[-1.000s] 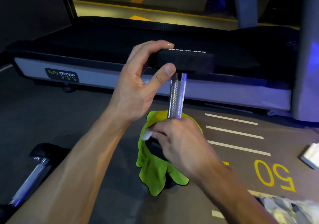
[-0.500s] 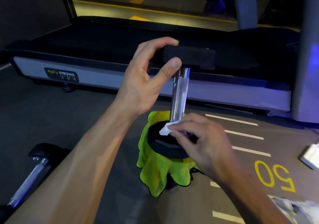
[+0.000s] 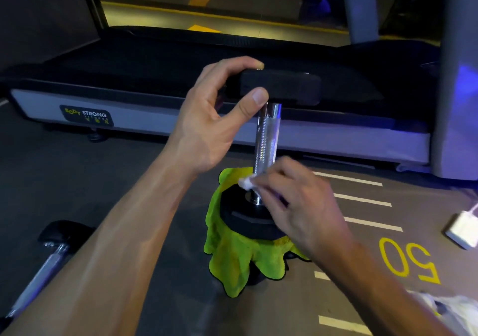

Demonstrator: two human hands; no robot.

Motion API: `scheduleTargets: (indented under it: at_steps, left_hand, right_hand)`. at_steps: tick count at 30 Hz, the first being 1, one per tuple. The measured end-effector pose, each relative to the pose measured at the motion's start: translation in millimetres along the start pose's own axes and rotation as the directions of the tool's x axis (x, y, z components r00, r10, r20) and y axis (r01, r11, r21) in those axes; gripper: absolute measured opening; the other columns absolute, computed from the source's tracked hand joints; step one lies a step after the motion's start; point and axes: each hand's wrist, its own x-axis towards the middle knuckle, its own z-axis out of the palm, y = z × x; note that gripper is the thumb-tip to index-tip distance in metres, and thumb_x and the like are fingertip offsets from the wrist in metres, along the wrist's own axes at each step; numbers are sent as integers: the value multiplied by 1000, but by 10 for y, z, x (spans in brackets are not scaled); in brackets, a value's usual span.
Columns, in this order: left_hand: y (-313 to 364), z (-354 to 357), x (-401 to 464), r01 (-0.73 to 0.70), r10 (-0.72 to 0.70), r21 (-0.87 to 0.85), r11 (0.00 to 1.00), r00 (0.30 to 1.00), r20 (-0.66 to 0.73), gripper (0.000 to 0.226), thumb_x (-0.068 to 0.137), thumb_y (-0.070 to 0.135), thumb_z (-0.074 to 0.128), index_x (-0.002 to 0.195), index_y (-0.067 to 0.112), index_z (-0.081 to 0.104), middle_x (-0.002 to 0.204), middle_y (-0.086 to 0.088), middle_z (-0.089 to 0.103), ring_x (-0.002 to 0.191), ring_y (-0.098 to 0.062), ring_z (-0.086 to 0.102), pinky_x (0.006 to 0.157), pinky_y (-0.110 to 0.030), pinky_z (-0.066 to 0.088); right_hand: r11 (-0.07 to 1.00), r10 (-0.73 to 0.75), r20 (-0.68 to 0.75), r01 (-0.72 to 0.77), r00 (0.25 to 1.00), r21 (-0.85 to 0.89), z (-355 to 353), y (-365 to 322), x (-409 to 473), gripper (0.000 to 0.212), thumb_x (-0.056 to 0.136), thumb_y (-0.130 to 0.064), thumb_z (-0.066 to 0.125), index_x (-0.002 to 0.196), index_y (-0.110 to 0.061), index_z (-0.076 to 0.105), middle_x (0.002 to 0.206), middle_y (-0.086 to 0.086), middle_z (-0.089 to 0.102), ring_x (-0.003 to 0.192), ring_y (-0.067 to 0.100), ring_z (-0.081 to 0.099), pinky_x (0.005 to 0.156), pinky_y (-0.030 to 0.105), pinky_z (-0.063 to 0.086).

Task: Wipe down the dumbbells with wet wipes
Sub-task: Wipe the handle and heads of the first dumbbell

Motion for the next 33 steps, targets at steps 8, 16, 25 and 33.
scheduleTargets:
  at_steps: [8, 16, 25, 33]
  left_hand:
    - [20, 6, 6, 22, -22, 1, 1000, 1000, 6, 33, 98, 40, 66, 129, 32, 59, 127, 3, 53, 116, -3, 57, 108, -40, 51]
    - [30, 54, -35, 16, -16, -36, 999, 1000, -8, 33, 93, 46, 67, 125, 40, 60, 128, 10, 55, 119, -6, 58, 108, -53, 50]
    - [2, 57, -22, 29, -31, -53, 998, 999, -42, 32, 92, 46, 68, 123, 41, 61, 128, 10, 56, 119, -7, 58, 109, -54, 49]
    - [-1, 69, -45, 30, -34, -67, 997, 997, -64, 33, 93, 43, 68, 125, 36, 62, 129, 7, 56, 117, -4, 59, 107, -52, 51]
  right_hand:
    - [999, 11, -174, -20, 985, -49, -122, 51, 375, 10, 96, -12, 69, 104, -14, 73, 93, 0, 58, 80, 16, 57, 68, 31, 47]
    - [1000, 7, -166, -11, 986, -27, -147, 3, 303, 12, 96, -14, 68, 105, -18, 75, 90, -3, 62, 76, 13, 58, 66, 29, 47]
    - [999, 40, -198, -46, 979, -23, 100, 0, 25, 21, 85, -2, 77, 100, -17, 79, 98, 1, 61, 90, 22, 58, 81, 23, 45]
    - [996, -8, -289, -17, 957, -87, -43, 43, 378, 22, 92, -7, 72, 113, -9, 76, 110, 5, 63, 102, 19, 55, 92, 9, 37]
